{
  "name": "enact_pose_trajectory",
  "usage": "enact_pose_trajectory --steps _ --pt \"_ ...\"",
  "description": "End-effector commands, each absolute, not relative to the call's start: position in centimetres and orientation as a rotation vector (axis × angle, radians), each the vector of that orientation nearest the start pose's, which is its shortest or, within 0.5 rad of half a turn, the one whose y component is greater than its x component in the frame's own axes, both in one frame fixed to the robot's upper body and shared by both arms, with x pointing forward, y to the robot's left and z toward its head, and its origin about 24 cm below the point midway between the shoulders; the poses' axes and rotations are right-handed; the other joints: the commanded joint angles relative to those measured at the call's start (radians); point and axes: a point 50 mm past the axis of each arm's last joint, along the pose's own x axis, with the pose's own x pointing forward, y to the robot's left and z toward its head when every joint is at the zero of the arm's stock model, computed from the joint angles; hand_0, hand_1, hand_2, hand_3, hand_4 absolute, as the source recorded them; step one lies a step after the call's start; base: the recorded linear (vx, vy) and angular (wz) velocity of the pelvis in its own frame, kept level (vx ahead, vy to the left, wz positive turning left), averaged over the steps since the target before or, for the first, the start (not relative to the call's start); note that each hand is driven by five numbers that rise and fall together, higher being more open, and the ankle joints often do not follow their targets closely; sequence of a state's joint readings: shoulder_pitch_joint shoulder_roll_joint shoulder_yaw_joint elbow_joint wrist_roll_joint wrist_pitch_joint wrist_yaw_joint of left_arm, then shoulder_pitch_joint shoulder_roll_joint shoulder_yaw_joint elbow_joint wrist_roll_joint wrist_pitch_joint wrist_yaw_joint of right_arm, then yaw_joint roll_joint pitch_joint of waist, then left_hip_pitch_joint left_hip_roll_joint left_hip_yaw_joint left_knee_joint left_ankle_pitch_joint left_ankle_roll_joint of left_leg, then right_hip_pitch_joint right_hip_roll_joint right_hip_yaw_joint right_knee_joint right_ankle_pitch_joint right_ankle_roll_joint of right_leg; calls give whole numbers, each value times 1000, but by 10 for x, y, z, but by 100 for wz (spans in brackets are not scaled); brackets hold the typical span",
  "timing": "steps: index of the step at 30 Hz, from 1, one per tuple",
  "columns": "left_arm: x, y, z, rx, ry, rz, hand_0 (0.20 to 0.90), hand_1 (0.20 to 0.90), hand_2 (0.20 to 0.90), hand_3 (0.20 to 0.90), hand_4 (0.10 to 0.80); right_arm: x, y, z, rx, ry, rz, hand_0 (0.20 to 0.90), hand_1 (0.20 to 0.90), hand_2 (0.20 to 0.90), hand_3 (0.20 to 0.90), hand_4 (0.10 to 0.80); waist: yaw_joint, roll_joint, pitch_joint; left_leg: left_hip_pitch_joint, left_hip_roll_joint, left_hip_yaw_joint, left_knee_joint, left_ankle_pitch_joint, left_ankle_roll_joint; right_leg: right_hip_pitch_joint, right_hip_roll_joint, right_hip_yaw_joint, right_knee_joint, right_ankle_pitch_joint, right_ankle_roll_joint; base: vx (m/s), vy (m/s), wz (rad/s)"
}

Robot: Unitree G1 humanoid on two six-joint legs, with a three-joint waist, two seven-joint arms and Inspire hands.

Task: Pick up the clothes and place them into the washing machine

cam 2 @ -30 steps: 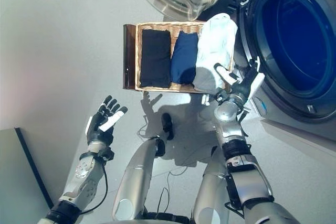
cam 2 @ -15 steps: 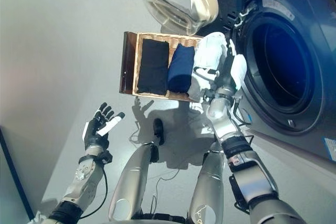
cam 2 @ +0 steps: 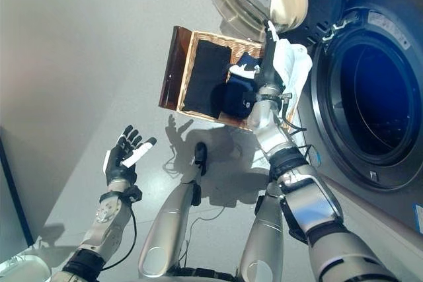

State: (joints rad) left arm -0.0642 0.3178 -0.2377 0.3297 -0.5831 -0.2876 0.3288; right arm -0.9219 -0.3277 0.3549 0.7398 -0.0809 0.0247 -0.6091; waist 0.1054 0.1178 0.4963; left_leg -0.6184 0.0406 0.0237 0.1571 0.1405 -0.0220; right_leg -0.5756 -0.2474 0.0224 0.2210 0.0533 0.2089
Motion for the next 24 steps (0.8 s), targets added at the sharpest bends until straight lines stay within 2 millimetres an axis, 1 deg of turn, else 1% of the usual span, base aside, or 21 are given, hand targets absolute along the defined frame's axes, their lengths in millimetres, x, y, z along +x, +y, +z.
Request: enact_pose_trajectory --steps 1,2,3,7,9,10,11,12,13,16,17,18,20,21,24 --pt "263 203 42 -188 -111 247 900 900 900 900 800 396 -132 231 -499 -540 -363 900 900 900 900 800 59 9 -3 -5 22 20 75 -108 -52 -33 -11 29 -15 28 -64 13 10 9" --pt "263 203 42 -188 -111 247 900 900 900 900 800 396 -132 231 -498 -540 -363 900 900 900 900 800 59 9 -3 -5 21 20 74 -108 -52 -33 -11 28 -15 28 -64 17 18 4" --pt "264 200 47 -200 -130 243 900 900 900 900 800 396 -126 234 -465 -544 -345 900 900 900 900 800 64 16 2 -8 16 14 56 -98 -52 -35 -16 23 -22 31 -62 21 18 4" --pt "268 195 54 -219 -157 232 900 900 900 900 800 398 -117 230 -384 -517 -308 900 900 900 900 800 72 28 11 -15 4 6 33 -85 -49 -39 -27 11 -32 38 -59 18 20 9" --pt "268 195 55 -219 -163 234 900 900 900 900 800 398 -117 230 -366 -510 -306 900 900 900 900 800 73 29 13 -18 3 4 32 -83 -49 -40 -28 9 -33 38 -60 6 7 8" --pt "269 194 56 -224 -168 233 900 900 900 900 800 399 -116 229 -331 -497 -300 900 900 900 900 800 75 31 15 -18 1 1 28 -82 -49 -41 -29 8 -33 38 -60 12 22 17" --pt "270 192 58 -231 -176 227 900 900 900 900 800 399 -112 227 -228 -474 -273 900 900 900 900 800 81 38 23 -17 -3 -2 25 -81 -48 -40 -32 6 -31 36 -59 8 23 16" --pt "270 192 59 -231 -177 227 900 900 900 900 800 399 -112 227 -228 -474 -272 900 900 900 900 800 81 37 21 -20 -3 -2 23 -78 -47 -44 -32 6 -33 39 -59 12 26 14" --pt "271 191 59 -237 -175 223 900 900 900 900 800 399 -109 225 -153 -459 -243 900 900 900 900 800 82 38 23 -23 -5 -6 18 -74 -47 -45 -34 4 -34 38 -59 6 16 8" --pt "272 189 59 -243 -177 216 900 900 900 900 800 399 -107 222 -113 -441 -219 900 900 900 900 800 85 42 24 -27 -7 -8 13 -71 -46 -49 -35 2 -34 38 -58 6 12 5" --pt "272 187 60 -254 -181 210 900 900 900 900 800 400 -104 220 -65 -423 -200 900 900 900 900 800 90 45 24 -32 -9 -9 10 -68 -46 -53 -36 1 -35 38 -58 0 0 0" --pt "272 187 60 -255 -181 207 900 900 900 900 800 400 -103 219 -52 -416 -195 900 900 900 900 800 91 46 24 -34 -10 -9 9 -68 -46 -55 -36 1 -35 37 -59 0 0 0" --pt "272 187 60 -257 -180 205 900 900 900 900 800 400 -102 220 -33 -418 -188 900 900 900 900 800 93 46 24 -36 -10 -8 9 -68 -46 -57 -37 1 -35 37 -59 0 0 0" --pt "272 186 62 -268 -188 199 900 900 900 900 800 400 -99 220 17 -407 -170 900 900 900 900 800 96 46 24 -46 -11 -11 12 -67 -46 -64 -36 0 -34 38 -59 0 0 0" --pt "272 186 65 -278 -201 195 900 900 900 900 800 400 -96 221 84 -401 -155 900 900 900 900 800 99 52 24 -58 -12 -14 9 -64 -47 -75 -37 -2 -34 39 -60 -14 6 4"
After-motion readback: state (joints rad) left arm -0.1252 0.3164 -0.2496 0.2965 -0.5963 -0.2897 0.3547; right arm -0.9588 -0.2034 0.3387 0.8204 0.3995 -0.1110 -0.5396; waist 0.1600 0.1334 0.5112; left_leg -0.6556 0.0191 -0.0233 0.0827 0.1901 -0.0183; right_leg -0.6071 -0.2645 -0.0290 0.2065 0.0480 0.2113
